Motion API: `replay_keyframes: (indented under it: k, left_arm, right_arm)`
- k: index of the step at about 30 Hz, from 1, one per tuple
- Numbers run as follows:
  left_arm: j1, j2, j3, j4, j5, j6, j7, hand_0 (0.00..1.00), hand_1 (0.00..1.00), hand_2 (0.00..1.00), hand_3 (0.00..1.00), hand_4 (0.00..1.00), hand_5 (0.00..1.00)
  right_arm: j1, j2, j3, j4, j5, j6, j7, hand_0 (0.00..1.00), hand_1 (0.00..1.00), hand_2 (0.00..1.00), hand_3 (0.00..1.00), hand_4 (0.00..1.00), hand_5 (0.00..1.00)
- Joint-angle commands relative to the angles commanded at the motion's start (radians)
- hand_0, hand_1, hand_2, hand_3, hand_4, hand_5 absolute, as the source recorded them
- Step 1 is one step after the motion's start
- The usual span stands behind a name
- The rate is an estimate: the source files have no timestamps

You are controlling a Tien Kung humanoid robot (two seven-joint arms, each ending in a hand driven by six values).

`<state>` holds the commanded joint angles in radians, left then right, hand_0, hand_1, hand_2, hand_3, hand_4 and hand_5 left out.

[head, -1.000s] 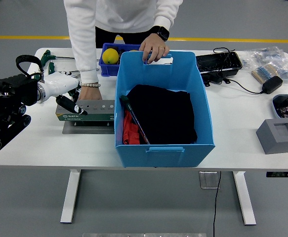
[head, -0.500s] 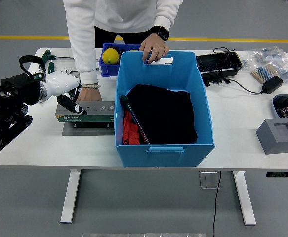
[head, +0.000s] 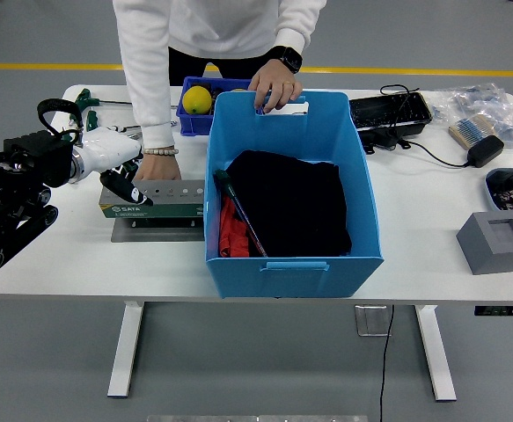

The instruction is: Lift tool from toolbox,place it in box,lift tool from toolbox,place it in box

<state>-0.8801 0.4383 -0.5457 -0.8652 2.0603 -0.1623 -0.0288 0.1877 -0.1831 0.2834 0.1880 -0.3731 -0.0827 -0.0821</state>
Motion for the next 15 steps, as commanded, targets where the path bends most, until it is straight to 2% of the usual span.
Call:
replay_keyframes:
  k: [3,4,9,10,15]
  left_arm:
    - [0.0,-0.001,0.001,0.002,-0.005,0.005,-0.003,0.945,0.392,0.322,0.262,0.998,0.681]
    - [0.0,-0.001,0.002,0.004,-0.007,0.006,-0.003,0.901,0.317,0.272,0.231,0.998,0.683]
    - [0.0,-0.003,0.008,0.015,-0.016,0.008,-0.003,0.901,0.317,0.272,0.231,0.998,0.683]
    - [0.0,-0.003,0.008,0.016,-0.017,0.009,-0.003,0.839,0.27,0.235,0.208,0.998,0.681]
    - [-0.001,-0.004,0.01,0.025,-0.025,0.02,-0.005,0.839,0.27,0.235,0.208,0.998,0.681]
  right_arm:
    - [0.0,0.0,0.001,0.0,-0.002,0.001,-0.001,0.685,0.669,0.728,0.573,0.811,0.674]
    - [0.0,0.0,0.001,0.0,-0.002,0.001,-0.001,0.686,0.668,0.727,0.574,0.812,0.674]
    - [0.0,0.0,0.003,0.0,-0.004,0.002,-0.001,0.686,0.668,0.727,0.574,0.812,0.674]
    - [0.0,0.0,0.002,0.0,-0.004,0.002,-0.001,0.685,0.668,0.727,0.574,0.812,0.673]
    - [0.0,0.0,0.002,0.0,-0.003,0.001,-0.001,0.685,0.668,0.727,0.574,0.812,0.673]
